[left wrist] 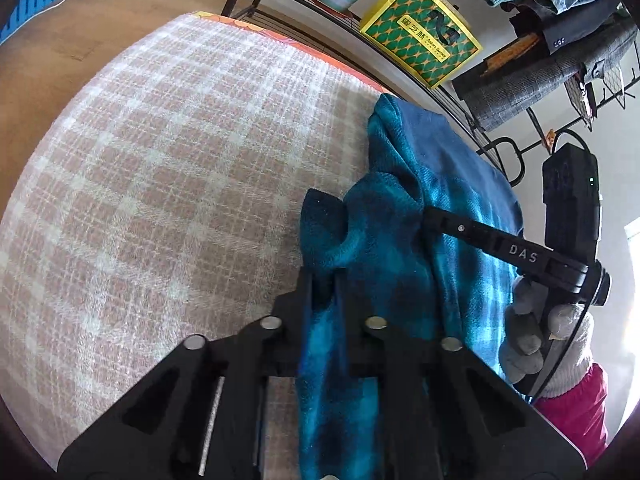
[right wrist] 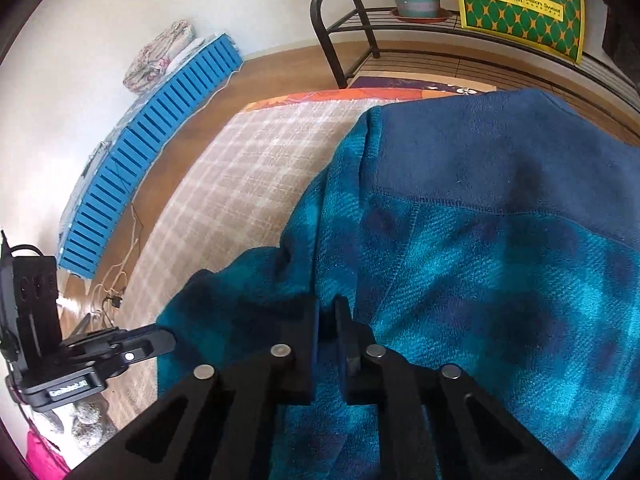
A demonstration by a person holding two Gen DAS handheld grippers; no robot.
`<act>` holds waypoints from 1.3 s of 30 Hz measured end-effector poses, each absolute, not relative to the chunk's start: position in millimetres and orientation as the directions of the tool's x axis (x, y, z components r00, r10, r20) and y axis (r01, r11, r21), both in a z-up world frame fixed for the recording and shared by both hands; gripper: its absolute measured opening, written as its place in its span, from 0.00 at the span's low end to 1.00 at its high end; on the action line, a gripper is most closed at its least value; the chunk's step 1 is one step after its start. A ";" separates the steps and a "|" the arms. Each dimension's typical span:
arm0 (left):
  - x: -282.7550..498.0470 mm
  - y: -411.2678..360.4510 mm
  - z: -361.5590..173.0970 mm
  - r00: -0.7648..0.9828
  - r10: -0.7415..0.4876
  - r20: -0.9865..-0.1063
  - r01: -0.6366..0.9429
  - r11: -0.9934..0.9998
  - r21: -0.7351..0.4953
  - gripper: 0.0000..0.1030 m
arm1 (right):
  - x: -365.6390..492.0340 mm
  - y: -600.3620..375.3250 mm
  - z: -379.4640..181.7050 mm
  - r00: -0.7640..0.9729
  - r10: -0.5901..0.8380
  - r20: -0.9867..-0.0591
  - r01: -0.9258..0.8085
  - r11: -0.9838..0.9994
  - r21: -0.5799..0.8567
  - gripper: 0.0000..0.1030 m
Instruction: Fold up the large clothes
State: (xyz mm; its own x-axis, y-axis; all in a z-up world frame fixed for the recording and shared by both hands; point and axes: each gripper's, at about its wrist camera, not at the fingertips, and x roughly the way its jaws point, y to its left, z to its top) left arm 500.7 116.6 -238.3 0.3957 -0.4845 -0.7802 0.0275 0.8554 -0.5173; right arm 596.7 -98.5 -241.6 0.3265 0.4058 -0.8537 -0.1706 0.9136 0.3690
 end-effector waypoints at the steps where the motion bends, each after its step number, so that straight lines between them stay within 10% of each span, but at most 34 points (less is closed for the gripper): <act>1: 500.7 118.7 -238.0 0.410 -0.482 -0.774 0.026 0.855 -0.519 0.02 | 598.8 -99.1 -240.5 0.330 0.416 -0.847 -0.180 0.909 0.377 0.02; 13: 520.9 136.9 -246.7 0.442 -0.413 -0.797 -0.068 0.870 -0.488 0.01 | 620.4 -109.4 -247.5 0.389 0.386 -0.836 -0.157 0.922 0.353 0.09; 17: 500.9 145.8 -226.2 0.486 -0.339 -0.806 -0.084 0.900 -0.429 0.29 | 598.4 -120.8 -229.9 0.409 0.388 -0.826 -0.154 0.922 0.356 0.32; 29: 343.5 156.4 -129.3 0.481 -0.384 -0.788 0.048 0.909 -0.414 0.29 | 424.6 -160.4 -108.7 0.468 0.532 -0.706 -0.237 0.845 0.480 0.33; 39: 240.1 127.5 -159.4 0.381 -0.454 -0.806 0.010 0.873 -0.487 0.29 | 287.0 -163.7 -85.4 0.471 0.580 -0.664 -0.286 0.813 0.508 0.33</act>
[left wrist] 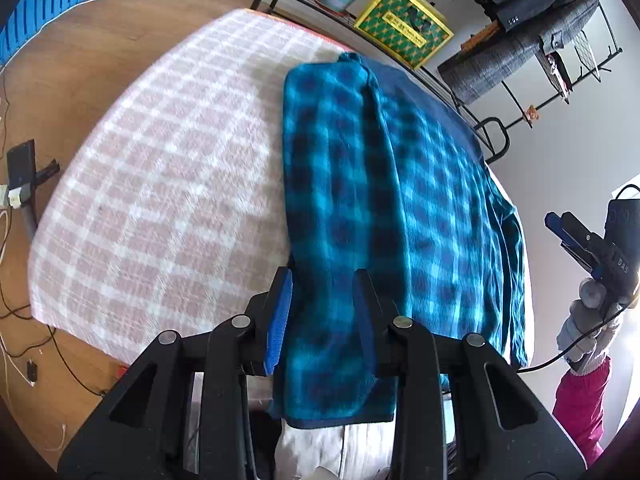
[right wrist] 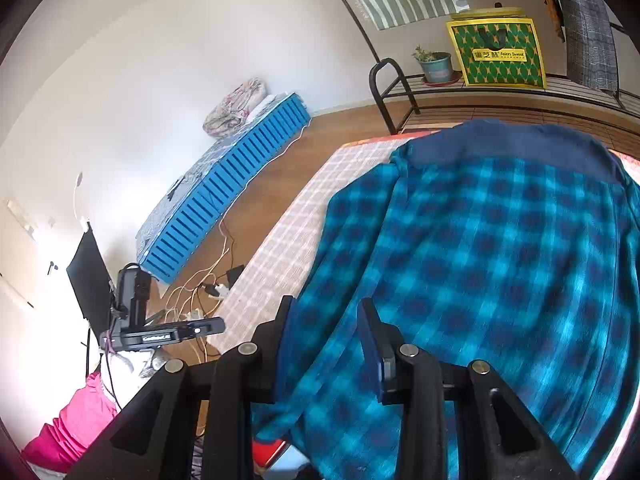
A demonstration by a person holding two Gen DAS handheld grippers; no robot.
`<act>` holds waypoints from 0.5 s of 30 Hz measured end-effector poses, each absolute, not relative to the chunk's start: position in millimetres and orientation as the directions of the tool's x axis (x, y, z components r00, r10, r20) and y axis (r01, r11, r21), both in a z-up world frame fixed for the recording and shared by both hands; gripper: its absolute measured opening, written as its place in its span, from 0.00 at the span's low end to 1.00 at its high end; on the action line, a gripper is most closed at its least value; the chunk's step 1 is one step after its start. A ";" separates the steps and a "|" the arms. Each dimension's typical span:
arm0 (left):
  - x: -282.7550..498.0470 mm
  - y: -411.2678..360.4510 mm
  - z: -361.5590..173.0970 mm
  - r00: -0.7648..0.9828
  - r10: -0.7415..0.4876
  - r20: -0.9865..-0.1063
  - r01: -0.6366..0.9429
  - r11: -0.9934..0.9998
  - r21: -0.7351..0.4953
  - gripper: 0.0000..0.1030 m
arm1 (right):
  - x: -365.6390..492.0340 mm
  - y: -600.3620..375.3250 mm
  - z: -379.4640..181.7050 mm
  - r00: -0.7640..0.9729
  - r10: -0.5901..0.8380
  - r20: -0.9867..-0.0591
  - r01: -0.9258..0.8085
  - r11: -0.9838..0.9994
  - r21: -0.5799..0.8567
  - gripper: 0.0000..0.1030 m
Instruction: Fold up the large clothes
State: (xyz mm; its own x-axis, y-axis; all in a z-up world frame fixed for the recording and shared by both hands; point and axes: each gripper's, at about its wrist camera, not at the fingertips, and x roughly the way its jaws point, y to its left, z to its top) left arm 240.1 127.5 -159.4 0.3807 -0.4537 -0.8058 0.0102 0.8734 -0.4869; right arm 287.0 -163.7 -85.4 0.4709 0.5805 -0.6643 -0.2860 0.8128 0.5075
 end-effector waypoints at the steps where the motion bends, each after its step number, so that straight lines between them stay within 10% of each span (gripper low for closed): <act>1: 235.7 121.9 -165.7 0.373 -0.441 -0.816 -0.002 0.880 -0.476 0.29 | 277.3 -159.5 -90.0 0.462 0.583 -0.668 -0.293 0.811 0.506 0.33; 15: 237.0 73.0 -223.0 0.309 -0.271 -0.912 -0.042 0.954 -0.298 0.29 | 244.8 -76.6 -174.1 0.288 0.627 -0.724 -0.353 0.772 0.529 0.33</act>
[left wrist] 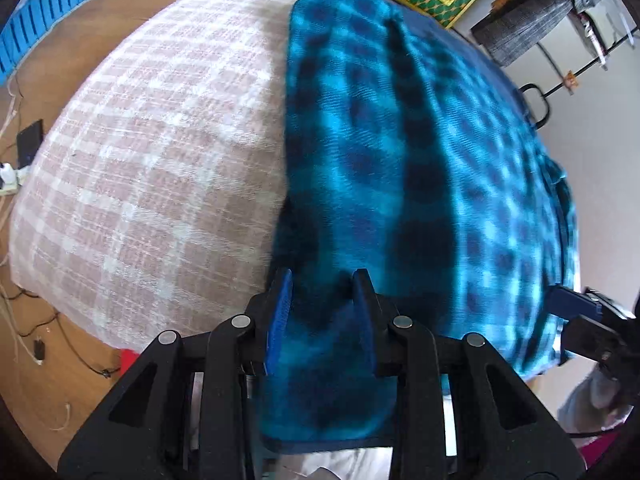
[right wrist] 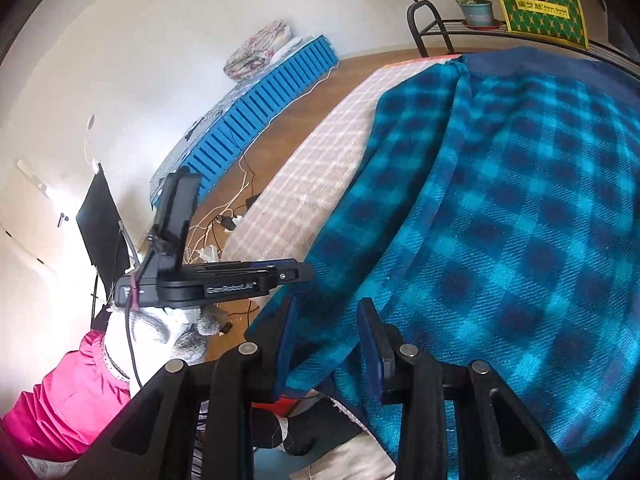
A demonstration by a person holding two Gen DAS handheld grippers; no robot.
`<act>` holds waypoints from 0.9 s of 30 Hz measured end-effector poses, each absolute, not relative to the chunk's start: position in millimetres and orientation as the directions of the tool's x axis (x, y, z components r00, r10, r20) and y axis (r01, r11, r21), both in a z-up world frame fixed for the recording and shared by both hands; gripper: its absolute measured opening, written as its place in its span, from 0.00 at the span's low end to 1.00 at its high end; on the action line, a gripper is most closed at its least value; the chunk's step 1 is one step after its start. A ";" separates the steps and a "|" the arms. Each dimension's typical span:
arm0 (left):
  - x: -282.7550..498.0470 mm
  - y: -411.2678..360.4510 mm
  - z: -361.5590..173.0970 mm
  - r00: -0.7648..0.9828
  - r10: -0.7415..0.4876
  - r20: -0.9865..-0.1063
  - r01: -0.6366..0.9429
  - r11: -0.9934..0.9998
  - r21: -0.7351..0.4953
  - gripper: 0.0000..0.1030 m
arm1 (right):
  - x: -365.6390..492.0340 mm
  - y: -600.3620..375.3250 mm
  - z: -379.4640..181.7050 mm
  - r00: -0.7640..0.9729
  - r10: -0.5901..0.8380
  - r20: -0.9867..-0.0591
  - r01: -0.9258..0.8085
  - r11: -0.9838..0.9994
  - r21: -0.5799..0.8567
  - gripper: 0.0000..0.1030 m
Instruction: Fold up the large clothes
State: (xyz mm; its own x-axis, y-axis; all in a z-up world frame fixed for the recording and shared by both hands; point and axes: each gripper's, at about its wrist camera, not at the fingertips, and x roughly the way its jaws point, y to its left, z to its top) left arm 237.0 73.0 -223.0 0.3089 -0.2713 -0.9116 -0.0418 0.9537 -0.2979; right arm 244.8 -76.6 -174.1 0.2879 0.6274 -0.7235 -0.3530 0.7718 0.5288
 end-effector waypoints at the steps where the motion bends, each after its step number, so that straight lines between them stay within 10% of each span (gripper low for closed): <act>1: 238.4 73.6 -232.3 0.293 -0.246 -0.924 -0.044 0.962 -0.270 0.29 | 247.8 -73.3 -179.8 0.273 0.630 -0.727 -0.350 0.769 0.534 0.33; 21: 191.6 131.5 -252.0 0.326 -0.527 -0.785 -0.227 0.763 -0.606 0.51 | 264.4 -64.2 -252.7 0.197 0.531 -0.824 -0.326 0.828 0.456 0.29; 27: 191.6 120.0 -256.6 0.298 -0.548 -0.781 -0.190 0.768 -0.612 0.22 | 265.8 -62.0 -252.7 0.198 0.533 -0.823 -0.308 0.831 0.464 0.29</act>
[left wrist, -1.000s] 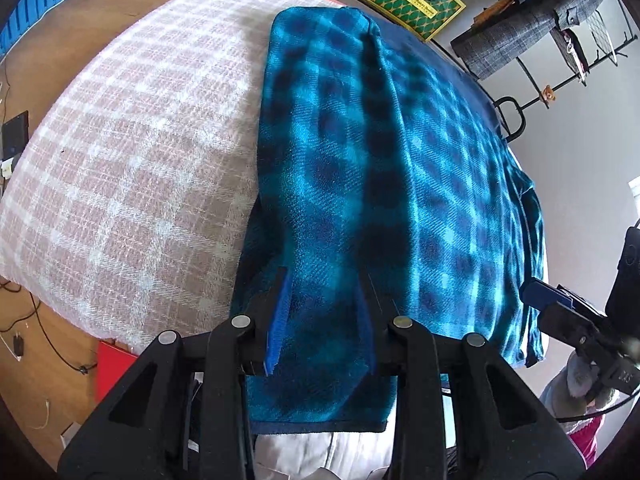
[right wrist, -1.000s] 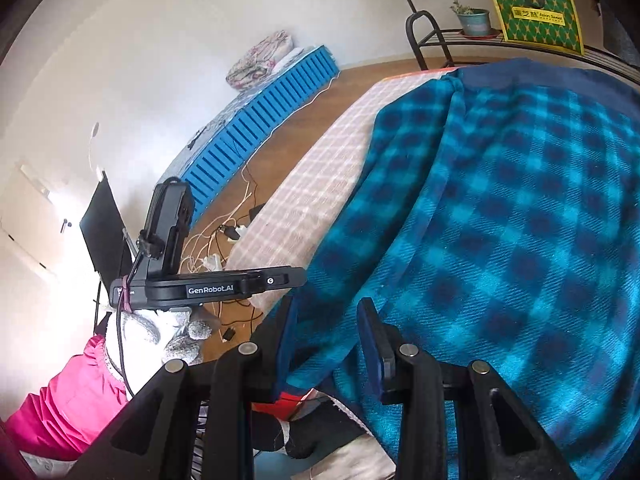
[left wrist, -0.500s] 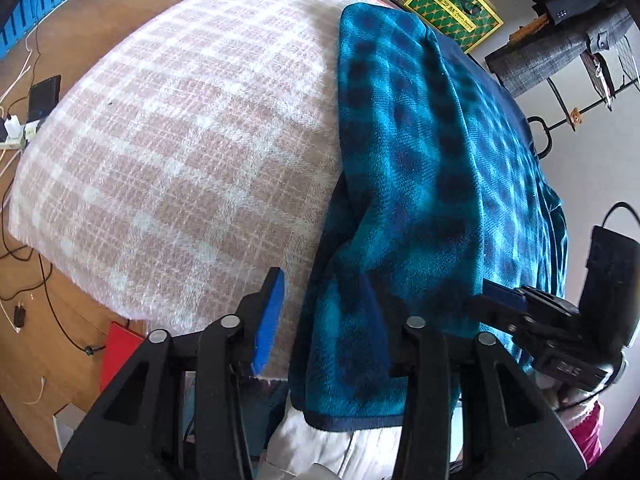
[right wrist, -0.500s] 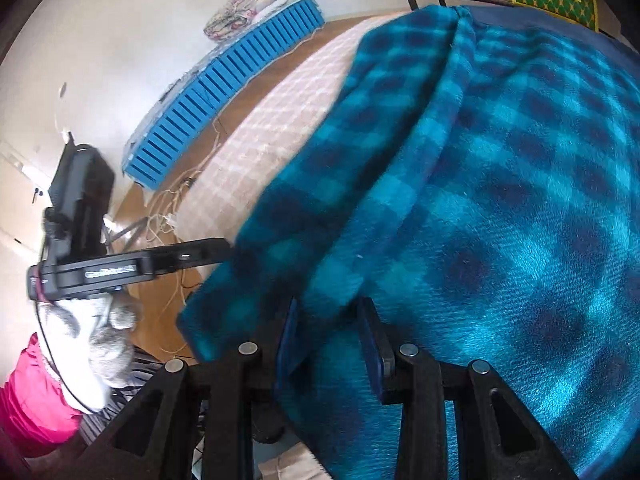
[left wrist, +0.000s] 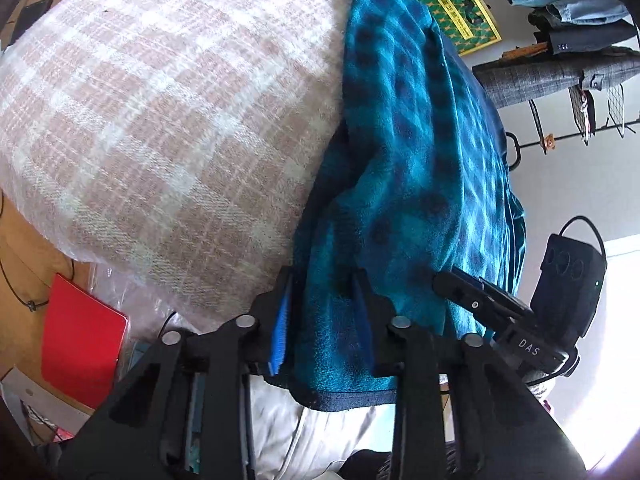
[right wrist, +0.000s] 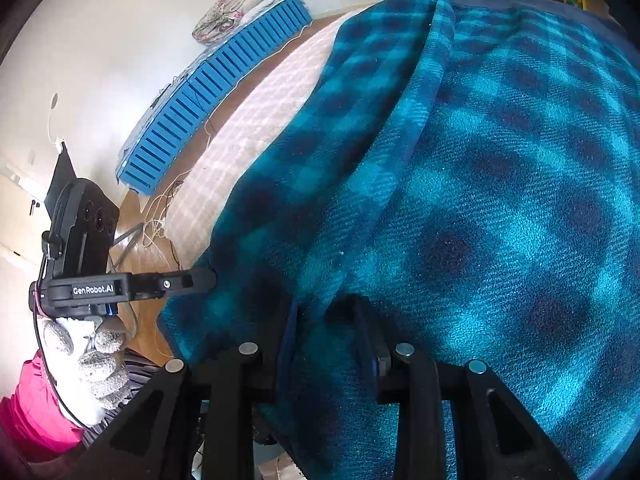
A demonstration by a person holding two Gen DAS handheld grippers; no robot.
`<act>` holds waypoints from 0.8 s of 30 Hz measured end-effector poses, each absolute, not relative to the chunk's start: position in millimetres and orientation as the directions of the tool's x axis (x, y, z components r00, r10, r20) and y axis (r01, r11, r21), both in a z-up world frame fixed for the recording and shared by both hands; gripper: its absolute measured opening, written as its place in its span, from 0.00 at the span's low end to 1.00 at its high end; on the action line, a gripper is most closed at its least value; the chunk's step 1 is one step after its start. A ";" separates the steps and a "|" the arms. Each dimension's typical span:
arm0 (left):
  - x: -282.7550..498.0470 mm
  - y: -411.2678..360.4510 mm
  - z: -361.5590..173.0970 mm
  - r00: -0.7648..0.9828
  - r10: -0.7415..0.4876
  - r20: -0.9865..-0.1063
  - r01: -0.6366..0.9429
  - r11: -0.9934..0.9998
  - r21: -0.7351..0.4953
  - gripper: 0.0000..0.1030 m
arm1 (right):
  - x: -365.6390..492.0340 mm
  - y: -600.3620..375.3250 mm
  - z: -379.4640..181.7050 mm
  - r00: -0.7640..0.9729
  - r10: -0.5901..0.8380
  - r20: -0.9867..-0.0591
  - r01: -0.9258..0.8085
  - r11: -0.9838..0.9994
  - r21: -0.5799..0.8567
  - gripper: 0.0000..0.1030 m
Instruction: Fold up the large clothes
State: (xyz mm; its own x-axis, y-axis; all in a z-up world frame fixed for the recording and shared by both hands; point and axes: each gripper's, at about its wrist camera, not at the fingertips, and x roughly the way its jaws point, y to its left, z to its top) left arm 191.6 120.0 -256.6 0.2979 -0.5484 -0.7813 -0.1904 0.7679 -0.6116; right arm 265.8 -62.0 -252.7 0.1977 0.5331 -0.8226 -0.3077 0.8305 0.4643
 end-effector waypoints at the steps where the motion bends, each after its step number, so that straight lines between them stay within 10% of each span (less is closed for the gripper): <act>1: 190.6 116.0 -253.6 0.310 -0.519 -0.797 -0.176 0.792 -0.584 0.17 | 265.4 -61.5 -252.6 0.199 0.531 -0.824 -0.308 0.832 0.461 0.29; 8: 177.2 99.2 -226.7 0.405 -0.465 -0.788 -0.096 0.835 -0.542 0.06 | 274.5 -72.2 -238.9 0.182 0.583 -0.792 -0.246 0.807 0.537 0.36; 13: 175.3 89.8 -213.6 0.447 -0.454 -0.771 -0.049 0.848 -0.528 0.06 | 307.5 -60.0 -198.4 0.253 0.547 -0.798 -0.276 0.831 0.483 0.65; 24: 179.3 69.4 -193.6 0.475 -0.495 -0.728 0.050 0.840 -0.540 0.05 | 396.6 34.4 -190.5 0.183 0.385 -0.905 -0.331 0.891 0.312 0.70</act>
State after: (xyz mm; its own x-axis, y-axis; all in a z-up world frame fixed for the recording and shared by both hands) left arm 179.3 69.4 -193.6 0.4746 -0.4952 -0.7277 0.0498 0.8405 -0.5395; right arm 396.6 34.4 -190.5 0.1833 0.3847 -0.9047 -0.3307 0.8907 0.3118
